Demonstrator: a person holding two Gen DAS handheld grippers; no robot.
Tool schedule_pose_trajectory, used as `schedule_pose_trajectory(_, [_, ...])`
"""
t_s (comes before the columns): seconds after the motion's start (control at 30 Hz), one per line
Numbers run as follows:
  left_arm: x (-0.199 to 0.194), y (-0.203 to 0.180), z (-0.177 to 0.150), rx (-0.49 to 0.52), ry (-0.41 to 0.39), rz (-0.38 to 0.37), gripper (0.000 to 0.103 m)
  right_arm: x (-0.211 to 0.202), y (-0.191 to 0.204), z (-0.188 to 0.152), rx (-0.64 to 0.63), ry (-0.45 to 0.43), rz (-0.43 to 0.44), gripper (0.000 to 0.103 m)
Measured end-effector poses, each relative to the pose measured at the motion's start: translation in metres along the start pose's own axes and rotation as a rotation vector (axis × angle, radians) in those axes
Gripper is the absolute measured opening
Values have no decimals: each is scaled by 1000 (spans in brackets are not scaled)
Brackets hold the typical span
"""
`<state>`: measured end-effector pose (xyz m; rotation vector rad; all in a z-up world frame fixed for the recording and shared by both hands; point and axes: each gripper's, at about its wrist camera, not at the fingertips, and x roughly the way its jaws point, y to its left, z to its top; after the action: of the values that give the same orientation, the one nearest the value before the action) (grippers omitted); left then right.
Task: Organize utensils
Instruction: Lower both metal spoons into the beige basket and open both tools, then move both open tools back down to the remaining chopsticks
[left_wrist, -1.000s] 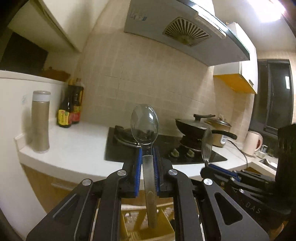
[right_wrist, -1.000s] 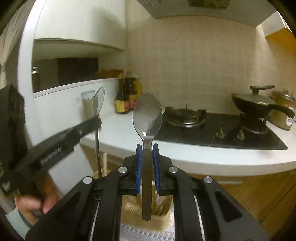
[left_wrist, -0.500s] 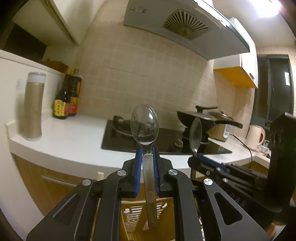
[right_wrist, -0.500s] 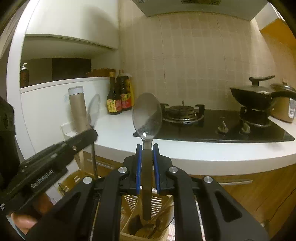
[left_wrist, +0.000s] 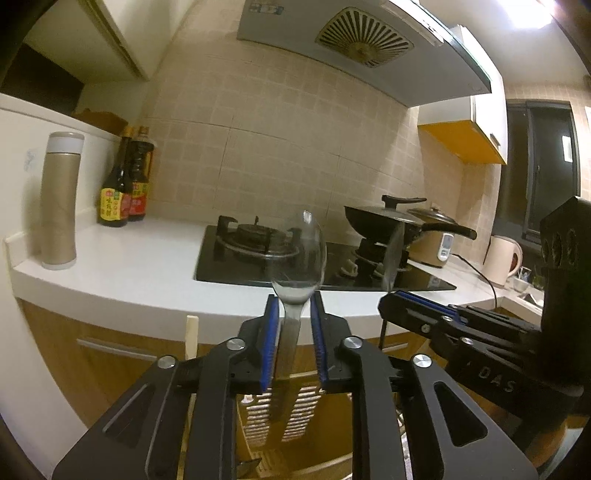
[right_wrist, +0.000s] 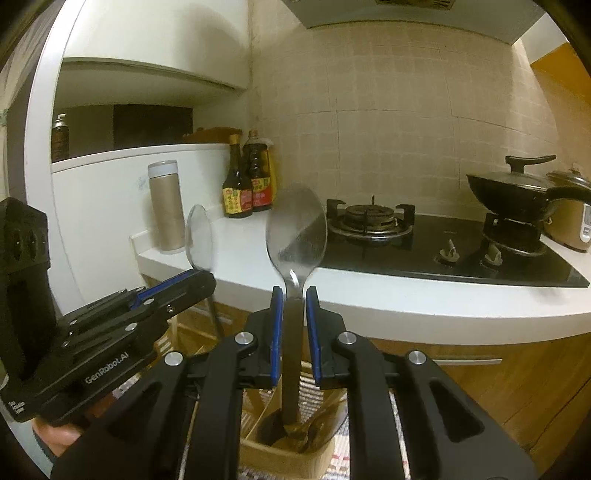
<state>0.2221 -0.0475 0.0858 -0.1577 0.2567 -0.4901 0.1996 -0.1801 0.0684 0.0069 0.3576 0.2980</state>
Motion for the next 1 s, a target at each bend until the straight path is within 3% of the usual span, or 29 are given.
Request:
schedule_pose_trajectory(0.07, [-5,-2,1,17,1,2,24,-6,0,0,-4,1,0,25])
schedule_pose_trajectory(0.37, [-39,-5,12,-5,22,-19,30,-50,0,3,5,12,-11,25])
schedule_pose_trajectory(0.5, [-64,-12,18,3,75,-16,32,-74,0,4,9,62,-36,25])
schedule_pose_trajectory(0.67, [-87,-23,13,33,197,-29,37,-86,0,-9,13,255,-44,25])
schedule_pose_trajectory(0.87, [-90,-35,-23,97,466,-53,37,-70,7,-52,-3,593,-17,25])
schedule_pose_trajectory(1.0, [-80,-33,-64,123,661,-77,37,-56,12,-89,-15,785,11,25])
